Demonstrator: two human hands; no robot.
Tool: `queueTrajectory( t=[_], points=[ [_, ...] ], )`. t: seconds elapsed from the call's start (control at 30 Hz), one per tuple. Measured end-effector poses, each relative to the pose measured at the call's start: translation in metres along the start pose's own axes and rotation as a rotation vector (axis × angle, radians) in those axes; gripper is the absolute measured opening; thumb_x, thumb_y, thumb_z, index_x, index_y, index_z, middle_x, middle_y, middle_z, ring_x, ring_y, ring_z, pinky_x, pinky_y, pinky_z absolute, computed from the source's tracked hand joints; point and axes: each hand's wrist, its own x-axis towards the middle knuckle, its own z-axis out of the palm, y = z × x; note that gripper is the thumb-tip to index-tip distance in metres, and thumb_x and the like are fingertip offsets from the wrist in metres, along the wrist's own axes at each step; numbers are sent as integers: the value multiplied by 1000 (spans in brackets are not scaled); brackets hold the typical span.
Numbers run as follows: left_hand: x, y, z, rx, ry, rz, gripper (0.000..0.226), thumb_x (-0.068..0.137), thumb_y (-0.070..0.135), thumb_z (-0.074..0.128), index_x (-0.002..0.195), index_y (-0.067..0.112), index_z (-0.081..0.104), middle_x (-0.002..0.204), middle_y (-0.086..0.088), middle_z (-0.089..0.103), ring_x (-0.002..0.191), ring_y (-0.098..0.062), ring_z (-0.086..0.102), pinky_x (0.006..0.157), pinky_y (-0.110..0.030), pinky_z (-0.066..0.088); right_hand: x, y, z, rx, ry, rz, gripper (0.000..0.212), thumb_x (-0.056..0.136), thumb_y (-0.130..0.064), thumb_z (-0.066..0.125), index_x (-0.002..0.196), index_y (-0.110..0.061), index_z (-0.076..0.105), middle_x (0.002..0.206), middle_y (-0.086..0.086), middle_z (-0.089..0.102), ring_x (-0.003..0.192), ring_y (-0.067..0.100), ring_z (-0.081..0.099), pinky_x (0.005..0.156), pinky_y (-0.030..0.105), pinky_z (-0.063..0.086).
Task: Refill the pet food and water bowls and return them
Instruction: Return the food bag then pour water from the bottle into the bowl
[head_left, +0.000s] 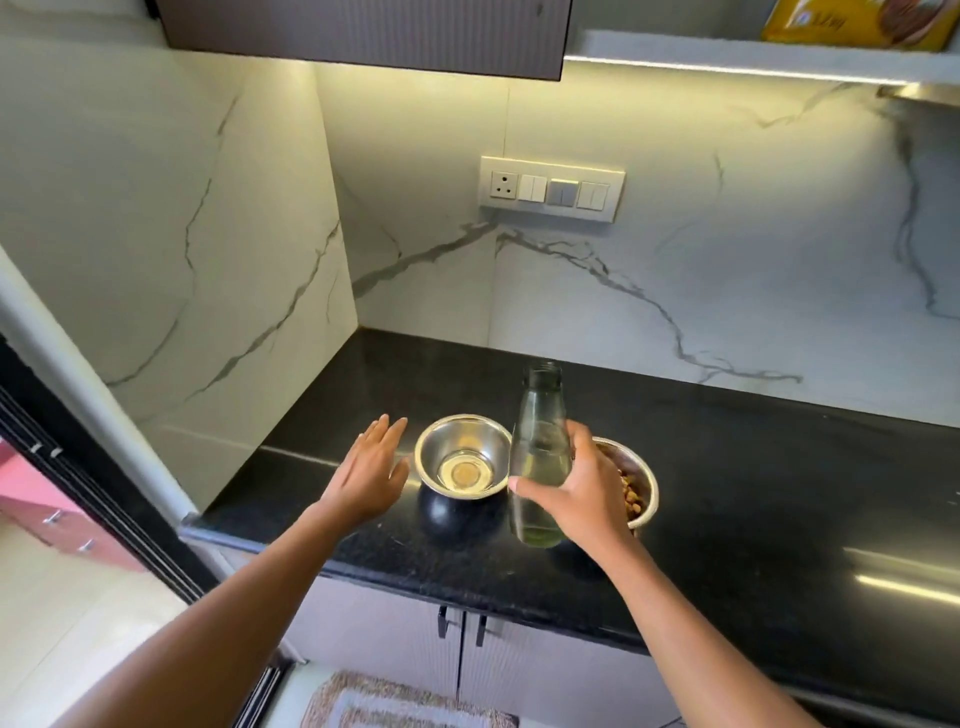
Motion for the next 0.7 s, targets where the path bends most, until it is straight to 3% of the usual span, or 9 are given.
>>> queueTrajectory(
  t=[0.2,0.37,0.53,0.7],
  points=[
    [7,-28,3,11,-125,-84,69,96,28,59,158,15,32,157,-13,47,142,-32,48,114,-46,44,-6,17,26,-82,-100,33,92,58,-70,82,135,-34,49,109,-21,57,101,8,57,86,33,52],
    [32,-40,8,79,-301,-16,78,91,36,72,156,14,36,157,-14,45,137,-31,53,113,-45,43,-7,24,41,-119,-156,88,86,57,-69,85,129,-39,48,112,-19,63,104,10,61,89,37,57],
    [54,-46,24,169,-493,28,109,81,43,83,164,20,17,169,-24,12,155,-41,18,125,-52,24,-5,29,48,-178,-205,130,88,54,-71,83,128,-44,44,108,-23,57,101,8,57,82,30,48],
    [60,-48,40,236,-586,20,118,73,35,90,163,33,14,171,-18,-1,156,-47,-6,115,-75,23,-1,30,46,-259,-285,189,92,51,-74,82,129,-45,44,99,-30,53,94,5,53,74,26,42]
  ],
)
